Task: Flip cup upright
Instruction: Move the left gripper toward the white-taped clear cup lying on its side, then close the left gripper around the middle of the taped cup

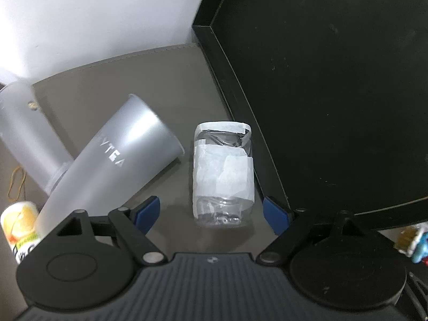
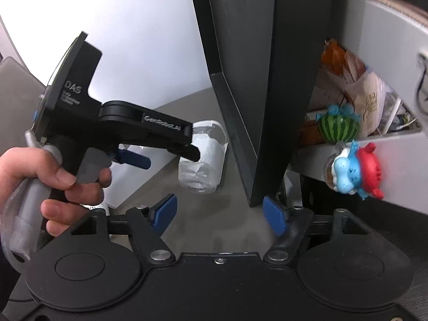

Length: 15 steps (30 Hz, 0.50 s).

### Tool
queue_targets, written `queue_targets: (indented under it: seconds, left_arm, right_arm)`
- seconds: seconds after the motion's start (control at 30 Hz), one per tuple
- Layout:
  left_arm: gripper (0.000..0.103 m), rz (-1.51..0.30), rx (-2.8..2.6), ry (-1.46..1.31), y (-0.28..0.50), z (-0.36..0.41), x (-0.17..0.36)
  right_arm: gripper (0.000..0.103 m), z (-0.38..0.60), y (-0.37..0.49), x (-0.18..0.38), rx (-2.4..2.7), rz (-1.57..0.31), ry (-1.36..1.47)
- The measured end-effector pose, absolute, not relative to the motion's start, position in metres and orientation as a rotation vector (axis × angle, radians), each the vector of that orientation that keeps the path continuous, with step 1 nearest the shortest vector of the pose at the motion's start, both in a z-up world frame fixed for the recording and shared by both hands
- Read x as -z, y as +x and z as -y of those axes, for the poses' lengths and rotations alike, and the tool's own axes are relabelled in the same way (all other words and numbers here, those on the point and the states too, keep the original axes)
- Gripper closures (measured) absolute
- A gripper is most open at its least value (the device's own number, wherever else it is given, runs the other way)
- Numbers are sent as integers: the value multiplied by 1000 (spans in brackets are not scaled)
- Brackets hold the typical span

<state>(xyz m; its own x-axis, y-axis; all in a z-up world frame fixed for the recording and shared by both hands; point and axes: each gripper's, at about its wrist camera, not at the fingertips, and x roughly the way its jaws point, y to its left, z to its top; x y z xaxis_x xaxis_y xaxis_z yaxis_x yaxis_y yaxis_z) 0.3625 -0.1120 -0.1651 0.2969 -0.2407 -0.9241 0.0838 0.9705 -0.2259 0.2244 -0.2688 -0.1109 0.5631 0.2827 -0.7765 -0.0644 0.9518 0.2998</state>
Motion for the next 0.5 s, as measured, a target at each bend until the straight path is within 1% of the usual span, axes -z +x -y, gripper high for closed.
queue_targets:
  seconds: [0.37, 0.43, 0.47, 0.5]
  left_arm:
    - [19, -1261, 223, -106, 385, 133, 191]
    - [23, -1267, 227, -93, 386, 139, 195]
    - [29, -1268, 223, -80, 386, 141, 197]
    - [38, -1271, 213, -73, 386, 142, 200]
  right_arm:
    - [33, 273, 227, 125, -173, -978, 268]
    - [33, 274, 228, 127, -166, -984, 279]
    - [33, 275, 228, 128, -164, -987, 287]
    - [33, 276, 228, 129, -161, -989, 290]
